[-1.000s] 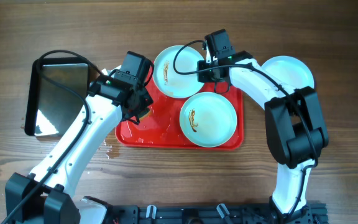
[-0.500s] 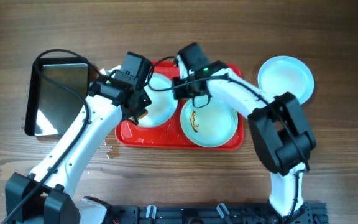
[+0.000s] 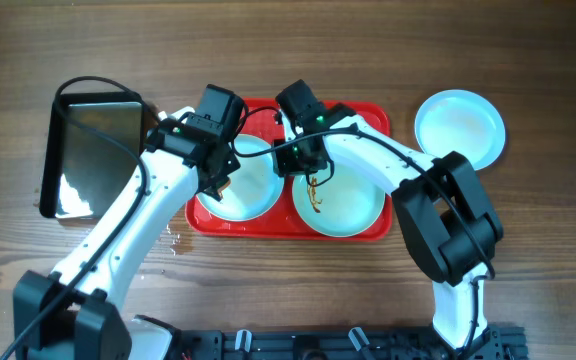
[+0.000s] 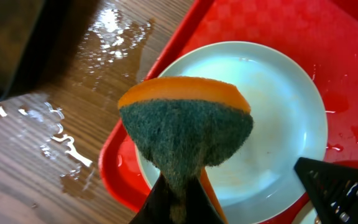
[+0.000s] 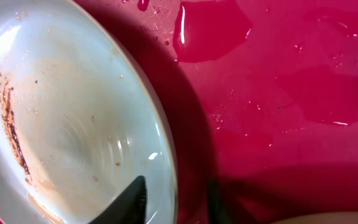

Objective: Clean dirty plates on tray and stack at the side

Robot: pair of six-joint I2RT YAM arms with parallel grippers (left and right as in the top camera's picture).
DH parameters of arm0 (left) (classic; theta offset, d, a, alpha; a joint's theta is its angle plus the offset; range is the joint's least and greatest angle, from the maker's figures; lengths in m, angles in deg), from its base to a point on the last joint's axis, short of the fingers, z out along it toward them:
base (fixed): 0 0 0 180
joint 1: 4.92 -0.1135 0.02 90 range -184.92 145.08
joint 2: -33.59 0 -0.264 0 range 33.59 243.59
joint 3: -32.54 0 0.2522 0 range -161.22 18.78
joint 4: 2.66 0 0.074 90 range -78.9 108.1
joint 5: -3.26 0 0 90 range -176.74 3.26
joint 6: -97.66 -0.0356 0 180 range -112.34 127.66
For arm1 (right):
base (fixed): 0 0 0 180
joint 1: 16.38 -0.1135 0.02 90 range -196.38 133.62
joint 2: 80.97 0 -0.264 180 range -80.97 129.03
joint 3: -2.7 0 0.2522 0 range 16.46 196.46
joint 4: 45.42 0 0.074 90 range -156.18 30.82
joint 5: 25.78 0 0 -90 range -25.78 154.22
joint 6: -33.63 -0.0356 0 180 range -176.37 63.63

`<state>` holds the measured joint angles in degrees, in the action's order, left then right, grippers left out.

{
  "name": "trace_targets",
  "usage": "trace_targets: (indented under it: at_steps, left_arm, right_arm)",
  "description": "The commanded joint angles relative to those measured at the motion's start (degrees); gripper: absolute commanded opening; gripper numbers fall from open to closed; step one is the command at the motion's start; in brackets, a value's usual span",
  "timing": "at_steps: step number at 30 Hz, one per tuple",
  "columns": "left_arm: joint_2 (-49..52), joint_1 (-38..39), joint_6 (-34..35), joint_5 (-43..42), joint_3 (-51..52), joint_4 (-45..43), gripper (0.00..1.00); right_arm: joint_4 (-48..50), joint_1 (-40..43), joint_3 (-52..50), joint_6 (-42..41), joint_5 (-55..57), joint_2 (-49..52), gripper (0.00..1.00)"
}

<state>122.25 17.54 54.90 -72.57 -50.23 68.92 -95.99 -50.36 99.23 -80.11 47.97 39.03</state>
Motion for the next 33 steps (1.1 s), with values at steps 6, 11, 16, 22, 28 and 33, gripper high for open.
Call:
trace_targets:
  at_steps: [6,11,16,22,28,33]
  left_arm:
    - [8.2,0.26,-0.52,-3.23,-0.31,-2.78,0.04]
    - [8.63,0.26,-4.83,-8.39,-0.31,-5.38,0.04]
    - [9.11,0.26,-5.05,-8.39,-0.31,-6.38,0.04]
    - [14.21,0.26,-5.09,-11.93,-0.31,-8.87,0.13]
    - [15.72,0.26,-5.07,-12.22,-0.31,-9.77,0.76]
    - [15.72,0.33,-5.05,-14.47,-0.31,-9.57,0.6]
  right_arm:
    - [-0.02,-0.26,0.37,1.2,0.04,1.36,0.34]
    - [0.11,-0.26,0.37,1.11,0.07,1.51,0.04]
    - [0.11,-0.24,0.37,1.05,0.02,1.51,0.04]
    - [0.11,-0.24,0.37,1.09,0.04,1.51,0.04]
    - [0.11,-0.24,0.37,1.09,0.04,1.51,0.05]
    - [0.11,-0.24,0.37,1.11,0.04,1.51,0.05]
